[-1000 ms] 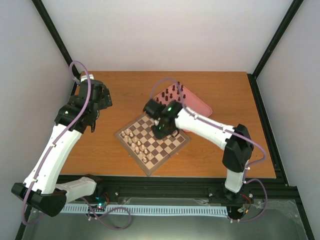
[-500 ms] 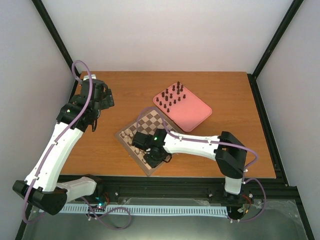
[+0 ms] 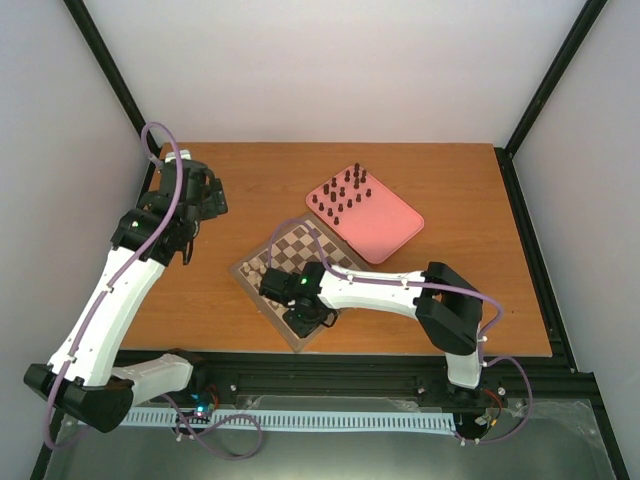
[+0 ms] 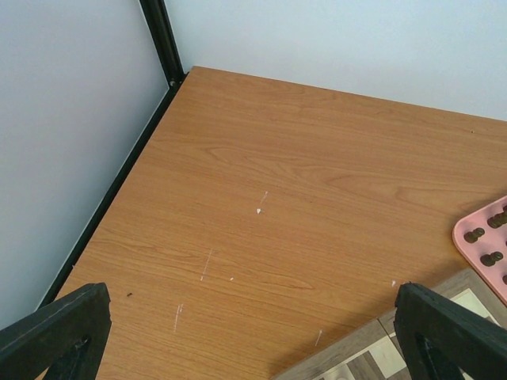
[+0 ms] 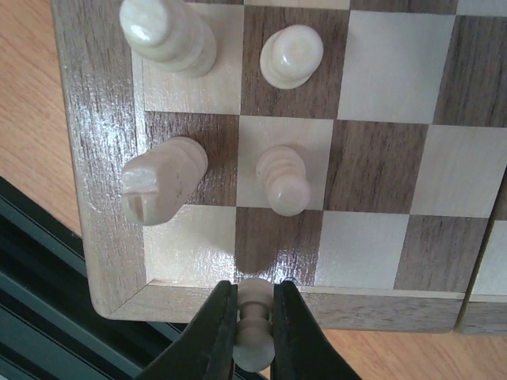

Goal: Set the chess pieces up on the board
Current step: Place the chess piece on the chessboard.

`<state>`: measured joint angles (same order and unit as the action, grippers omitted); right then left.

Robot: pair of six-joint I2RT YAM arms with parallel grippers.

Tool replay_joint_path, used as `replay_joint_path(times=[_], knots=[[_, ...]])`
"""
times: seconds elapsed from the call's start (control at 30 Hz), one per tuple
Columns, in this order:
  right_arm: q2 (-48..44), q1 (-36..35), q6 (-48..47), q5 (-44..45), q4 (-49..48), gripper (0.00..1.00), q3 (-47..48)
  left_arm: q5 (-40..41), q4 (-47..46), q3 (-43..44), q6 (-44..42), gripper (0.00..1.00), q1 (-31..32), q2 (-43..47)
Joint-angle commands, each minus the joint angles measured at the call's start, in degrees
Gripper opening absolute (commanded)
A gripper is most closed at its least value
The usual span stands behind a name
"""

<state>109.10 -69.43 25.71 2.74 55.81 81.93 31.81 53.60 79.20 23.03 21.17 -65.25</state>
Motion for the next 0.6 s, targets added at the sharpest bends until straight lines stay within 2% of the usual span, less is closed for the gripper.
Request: replay_joint_path(times=[0.0,0.57], knots=[[1.3,-0.2,-0.5,2.5,-0.3,0.03,1.6,0.8,-0.2,0.0,0.9,1.00,0.1,1.3],[2.9,2.0,-2.0,0.8,-1.0,0.03,1.6,1.5,-0.8,0.4,0.4,1.00,0.1,0.3]])
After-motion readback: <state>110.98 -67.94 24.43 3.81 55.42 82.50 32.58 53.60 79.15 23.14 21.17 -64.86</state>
